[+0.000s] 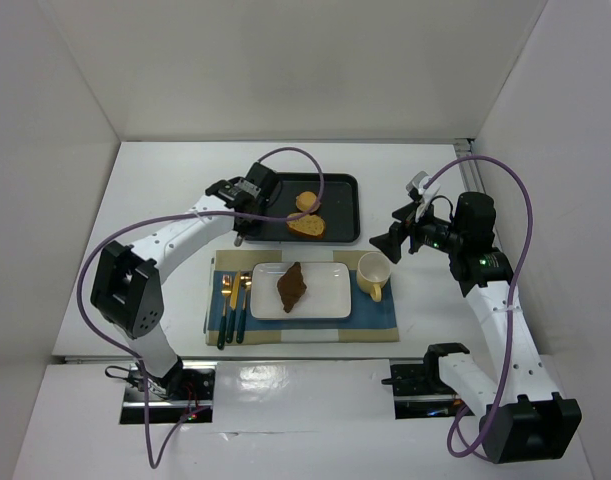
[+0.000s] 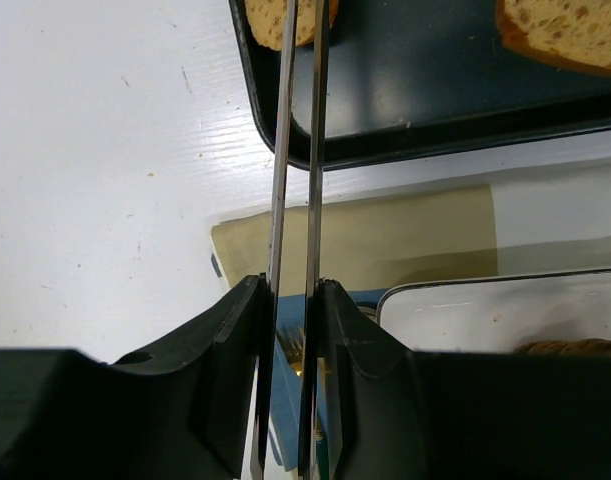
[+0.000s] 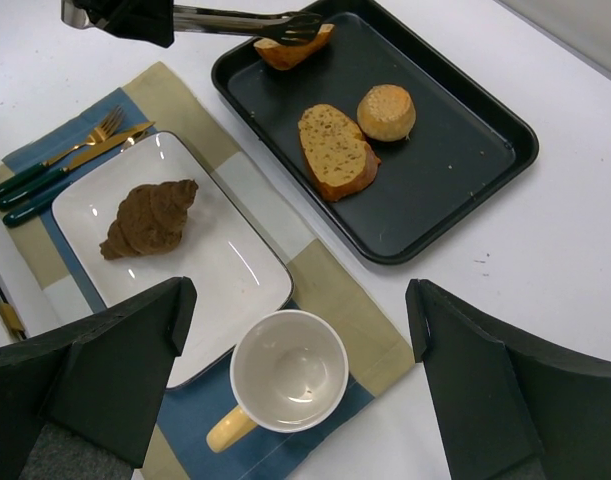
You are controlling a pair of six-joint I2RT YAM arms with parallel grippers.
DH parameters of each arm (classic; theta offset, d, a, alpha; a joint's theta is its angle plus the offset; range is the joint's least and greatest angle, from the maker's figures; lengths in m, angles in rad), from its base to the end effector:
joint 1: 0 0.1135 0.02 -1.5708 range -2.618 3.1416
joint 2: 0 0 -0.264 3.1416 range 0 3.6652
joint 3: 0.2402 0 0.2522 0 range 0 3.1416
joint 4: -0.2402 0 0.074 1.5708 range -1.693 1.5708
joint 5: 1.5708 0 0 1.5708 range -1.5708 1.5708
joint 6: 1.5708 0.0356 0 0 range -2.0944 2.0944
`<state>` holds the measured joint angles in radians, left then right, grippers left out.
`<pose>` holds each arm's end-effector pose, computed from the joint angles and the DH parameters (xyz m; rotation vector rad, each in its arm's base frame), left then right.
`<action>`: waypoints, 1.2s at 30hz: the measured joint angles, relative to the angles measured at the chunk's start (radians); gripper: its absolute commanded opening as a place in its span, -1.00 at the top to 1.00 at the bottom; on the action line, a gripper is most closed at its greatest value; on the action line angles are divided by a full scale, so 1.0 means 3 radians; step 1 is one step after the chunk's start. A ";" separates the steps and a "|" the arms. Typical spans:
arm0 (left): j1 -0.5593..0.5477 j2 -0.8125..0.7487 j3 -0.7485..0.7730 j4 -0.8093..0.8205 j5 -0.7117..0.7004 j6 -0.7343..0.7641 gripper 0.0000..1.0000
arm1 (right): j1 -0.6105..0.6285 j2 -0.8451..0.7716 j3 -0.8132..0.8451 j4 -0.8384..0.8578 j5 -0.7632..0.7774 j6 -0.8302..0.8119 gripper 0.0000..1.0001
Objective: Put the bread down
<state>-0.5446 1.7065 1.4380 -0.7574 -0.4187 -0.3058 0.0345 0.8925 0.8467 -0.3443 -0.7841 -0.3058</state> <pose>0.3180 -0.1757 0.2768 0.1489 2.4732 0.1936 0.1926 0.0318 0.3301 -0.8030 1.7038 0.5791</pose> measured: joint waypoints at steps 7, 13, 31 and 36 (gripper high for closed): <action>0.0000 -0.0010 0.0000 -0.0022 -0.0013 0.0064 1.00 | 0.0000 0.0000 0.0000 -0.0001 0.0000 0.0000 -1.00; -0.0004 -0.0305 0.0000 -0.0109 0.0146 0.0051 1.00 | 0.0000 0.0001 0.0000 -0.0003 -0.0001 -0.0020 -1.00; -0.0434 -0.1897 -0.0754 -0.0446 0.1180 -0.0212 1.00 | 0.0000 0.0000 0.0000 -0.0003 -0.0010 -0.0023 -1.00; -0.0790 -0.2120 -0.0933 -0.0722 0.1033 -0.0404 1.00 | 0.0000 0.0001 0.0000 -0.0004 -0.0010 -0.0023 -1.00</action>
<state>-0.7815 1.0706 1.1580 -0.9741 -0.1089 -0.4271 0.0345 0.8928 0.8467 -0.3454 -0.7872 -0.3126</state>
